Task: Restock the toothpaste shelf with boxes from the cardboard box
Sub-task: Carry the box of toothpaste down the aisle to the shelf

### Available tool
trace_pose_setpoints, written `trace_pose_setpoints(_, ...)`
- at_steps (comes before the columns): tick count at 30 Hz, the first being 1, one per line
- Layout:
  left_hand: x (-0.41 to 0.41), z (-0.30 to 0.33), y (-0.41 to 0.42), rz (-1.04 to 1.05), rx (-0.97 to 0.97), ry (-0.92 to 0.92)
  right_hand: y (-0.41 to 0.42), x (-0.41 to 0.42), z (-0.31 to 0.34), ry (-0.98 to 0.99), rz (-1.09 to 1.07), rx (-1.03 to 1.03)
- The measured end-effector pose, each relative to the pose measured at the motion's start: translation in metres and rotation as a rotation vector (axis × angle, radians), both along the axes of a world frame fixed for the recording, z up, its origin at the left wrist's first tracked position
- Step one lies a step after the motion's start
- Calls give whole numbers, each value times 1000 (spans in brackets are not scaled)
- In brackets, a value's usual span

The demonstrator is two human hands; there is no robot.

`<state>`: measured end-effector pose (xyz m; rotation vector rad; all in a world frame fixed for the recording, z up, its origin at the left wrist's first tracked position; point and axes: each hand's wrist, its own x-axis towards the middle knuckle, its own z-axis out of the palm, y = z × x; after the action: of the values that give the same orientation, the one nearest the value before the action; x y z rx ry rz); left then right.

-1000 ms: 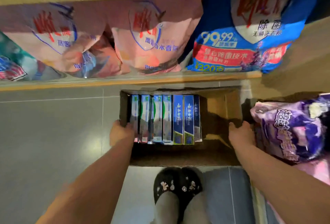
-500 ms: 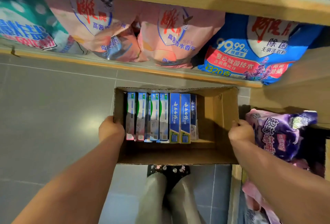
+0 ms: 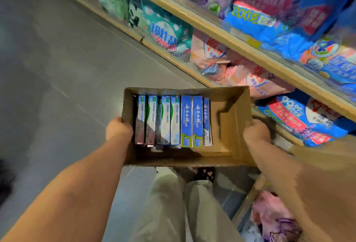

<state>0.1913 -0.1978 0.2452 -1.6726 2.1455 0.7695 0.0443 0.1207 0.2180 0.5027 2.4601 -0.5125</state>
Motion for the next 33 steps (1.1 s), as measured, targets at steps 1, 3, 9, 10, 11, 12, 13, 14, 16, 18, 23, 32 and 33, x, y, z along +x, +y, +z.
trace_pose_setpoints(1,9,13,-13,34,-1,8,-17,-1,13,6,34,2)
trace_pose_setpoints(3,24,33,-40,109,14,36,-53,-7,33,37,90,-14)
trace_pose_setpoints(9,77,81,-139,291,34,61,-191,-30,83,60,374,-23)
trace_pose_setpoints(10,84,84,-156,322,33,62,-212,-34,86,59,417,-15)
trace_pose_setpoints(11,92,90,-178,346,33,57,-241,-35,91,59,452,-12)
trace_pose_setpoints(12,97,94,-193,357,39,59,-263,-35,94,56,474,-12)
trace_pose_setpoints(13,102,98,-213,370,39,61,-289,-37,97,60,499,-15)
trace_pose_setpoints(14,104,100,-231,379,35,67,-311,-38,100,67,518,-18)
trace_pose_setpoints(16,109,107,-263,406,25,70,-354,-38,108,72,560,-28)
trace_pose_setpoints(18,114,113,-301,448,19,80,-404,-40,114,75,596,-40)
trace_pose_setpoints(23,111,119,-375,521,-16,98,-508,-64,125,89,670,-41)
trace_pose_setpoints(32,75,126,-497,707,-54,112,-707,-129,135,94,878,-62)
trace_pose_setpoints(33,73,126,-513,736,-58,114,-733,-134,139,105,900,-61)
